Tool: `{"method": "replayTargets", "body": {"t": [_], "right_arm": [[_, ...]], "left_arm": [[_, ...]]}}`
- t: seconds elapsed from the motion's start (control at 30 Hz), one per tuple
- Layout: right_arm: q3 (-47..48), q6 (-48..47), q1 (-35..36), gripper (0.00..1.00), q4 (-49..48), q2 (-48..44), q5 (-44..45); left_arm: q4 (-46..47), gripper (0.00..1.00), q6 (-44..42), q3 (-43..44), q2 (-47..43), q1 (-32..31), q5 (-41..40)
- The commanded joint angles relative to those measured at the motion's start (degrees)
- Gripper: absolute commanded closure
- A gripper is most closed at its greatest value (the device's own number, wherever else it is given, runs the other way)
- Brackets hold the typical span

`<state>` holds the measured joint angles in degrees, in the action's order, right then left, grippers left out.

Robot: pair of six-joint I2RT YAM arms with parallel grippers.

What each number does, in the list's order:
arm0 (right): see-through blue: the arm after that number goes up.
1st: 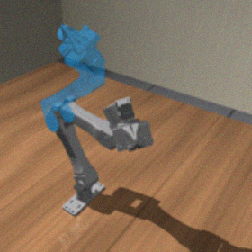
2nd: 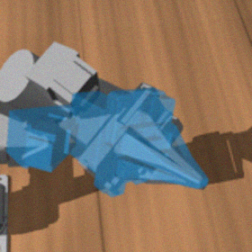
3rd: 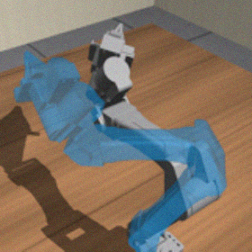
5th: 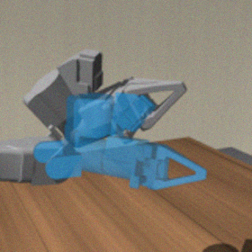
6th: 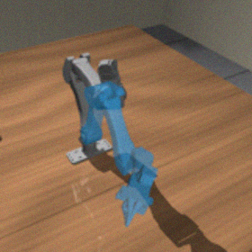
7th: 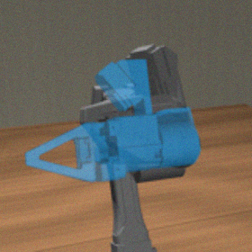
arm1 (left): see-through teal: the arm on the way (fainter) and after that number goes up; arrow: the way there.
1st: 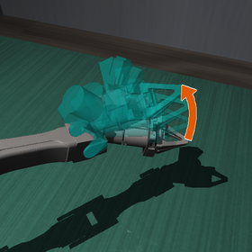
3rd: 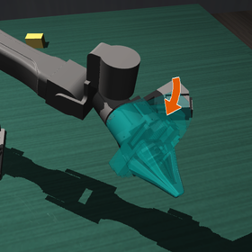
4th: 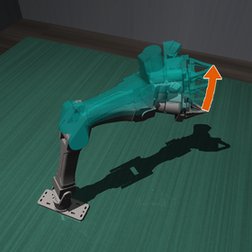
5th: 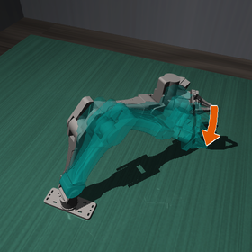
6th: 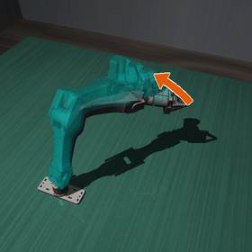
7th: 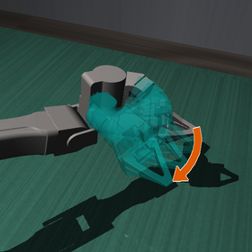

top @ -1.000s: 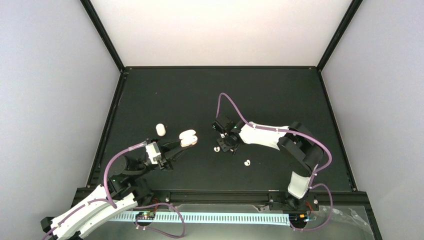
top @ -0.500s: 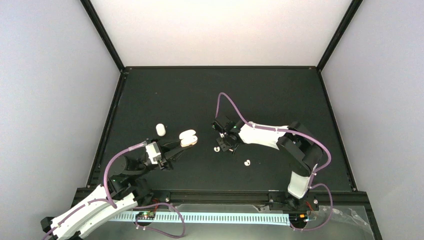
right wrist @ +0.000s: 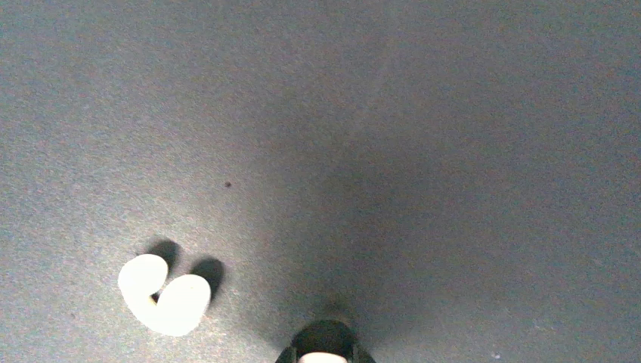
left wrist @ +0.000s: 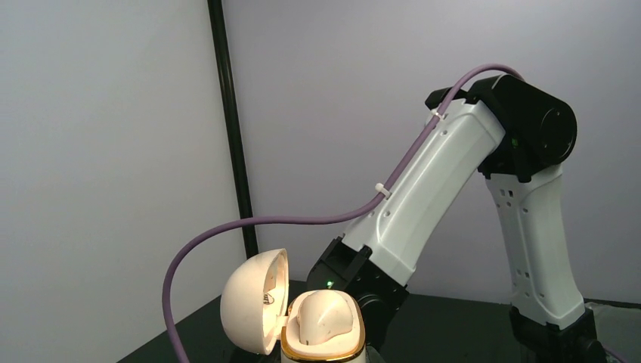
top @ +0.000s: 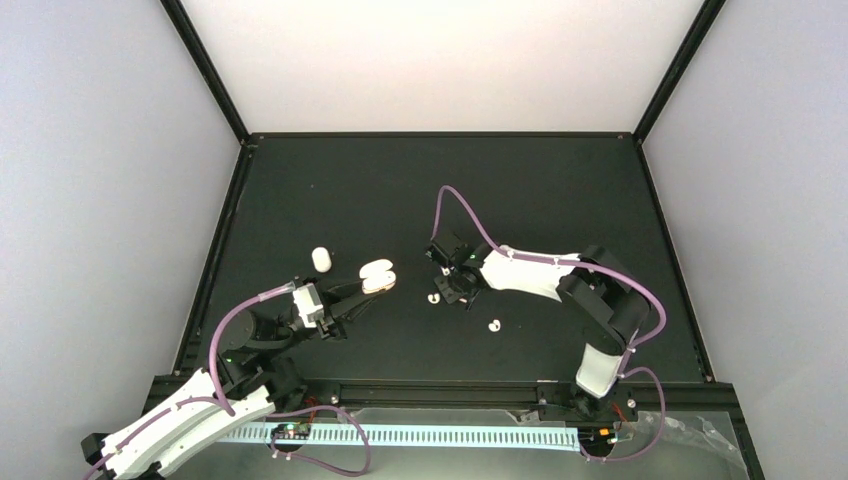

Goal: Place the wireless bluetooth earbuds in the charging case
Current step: Pick up the earbud from the center of the board, then place the earbud in the charging case.

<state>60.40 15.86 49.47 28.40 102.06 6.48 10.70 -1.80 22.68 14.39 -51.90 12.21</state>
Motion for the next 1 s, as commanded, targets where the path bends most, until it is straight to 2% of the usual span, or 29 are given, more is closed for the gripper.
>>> {"method": "replayTargets", "body": {"t": [0.0, 0.17, 0.3, 0.57, 0.73, 0.97], "right_arm": [[-1.8, 1.3, -0.1, 0.91, -1.0, -2.7, 2.3], [-2.4, 2.8, -0.5, 0.93, -2.3, -5.6, 2.2], [-4.0, 5.4, -3.0, 0.93, -5.1, -10.4, -1.8], [-6.9, 10.4, -7.1, 0.93, -14.6, -29.8, -12.7], [-6.6, 11.7, -7.2, 0.93, -20.6, -41.8, -18.8], [-5.7, 11.4, -7.2, 0.91, -26.0, -52.4, -28.1]], "left_arm": [[0.2, 0.98, 0.1, 1.6, 0.4, -0.4, 0.7], [0.2, 0.98, 0.2, 1.6, 0.5, -0.4, 0.7], [0.2, 0.99, 0.3, 1.5, 0.5, -0.4, 0.7], [4.2, 0.98, 1.8, 1.5, 2.3, -0.4, 0.3], [14.0, 0.98, 4.1, 0.2, 6.9, -0.4, 2.5], [32.4, 0.98, 5.0, -0.8, 16.8, -0.5, 6.2]]}}
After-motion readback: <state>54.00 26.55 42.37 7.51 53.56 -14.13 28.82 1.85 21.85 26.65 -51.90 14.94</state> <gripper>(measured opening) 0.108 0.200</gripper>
